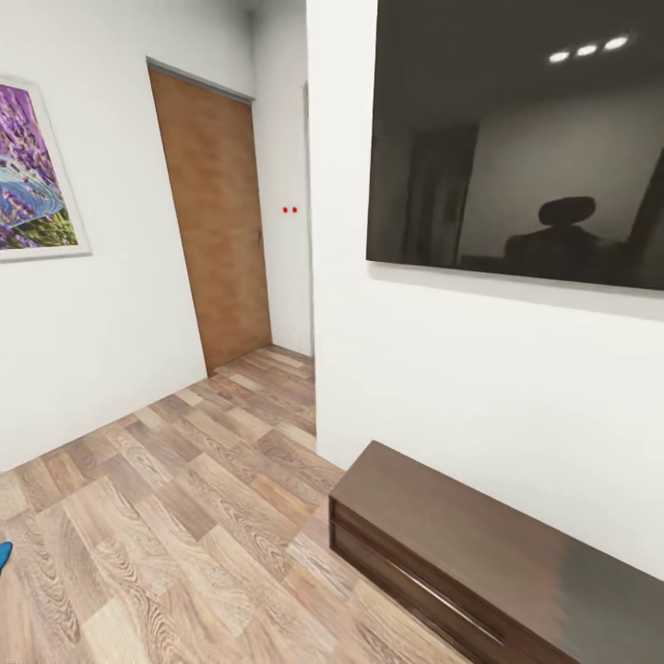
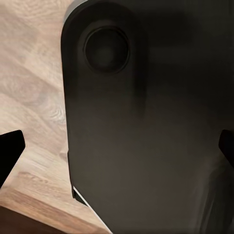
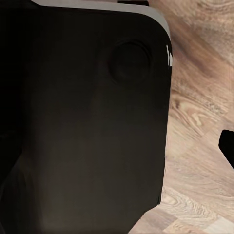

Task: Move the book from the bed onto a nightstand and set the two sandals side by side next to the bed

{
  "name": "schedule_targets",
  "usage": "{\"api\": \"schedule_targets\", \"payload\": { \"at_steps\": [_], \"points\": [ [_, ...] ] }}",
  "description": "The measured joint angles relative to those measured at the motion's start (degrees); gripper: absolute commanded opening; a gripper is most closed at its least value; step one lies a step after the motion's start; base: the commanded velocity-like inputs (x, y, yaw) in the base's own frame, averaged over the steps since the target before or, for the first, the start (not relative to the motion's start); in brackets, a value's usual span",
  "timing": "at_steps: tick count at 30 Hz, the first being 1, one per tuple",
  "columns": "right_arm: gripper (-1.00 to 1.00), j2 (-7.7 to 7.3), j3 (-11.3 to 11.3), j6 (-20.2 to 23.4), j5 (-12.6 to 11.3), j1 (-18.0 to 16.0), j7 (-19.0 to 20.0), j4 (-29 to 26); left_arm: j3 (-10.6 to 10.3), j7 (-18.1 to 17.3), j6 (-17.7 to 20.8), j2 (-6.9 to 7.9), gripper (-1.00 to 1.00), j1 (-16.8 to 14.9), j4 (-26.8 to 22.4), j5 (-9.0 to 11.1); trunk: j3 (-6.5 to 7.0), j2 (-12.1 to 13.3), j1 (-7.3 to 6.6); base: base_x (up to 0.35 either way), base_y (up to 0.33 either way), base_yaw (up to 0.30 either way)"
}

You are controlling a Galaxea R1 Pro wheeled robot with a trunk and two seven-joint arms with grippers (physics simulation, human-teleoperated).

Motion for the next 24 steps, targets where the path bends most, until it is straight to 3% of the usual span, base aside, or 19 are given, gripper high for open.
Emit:
{"api": "schedule_targets", "payload": {
  "at_steps": [24],
  "points": [
    [1.00, 0.01, 0.01, 0.03, 0.00, 0.01, 0.00, 0.00, 0.00, 0.07, 0.00, -0.06, 1.00, 0.00, 0.00, 0.00, 0.00, 0.00, 0.00, 0.000, 0.218, 0.013]
  ]
}}
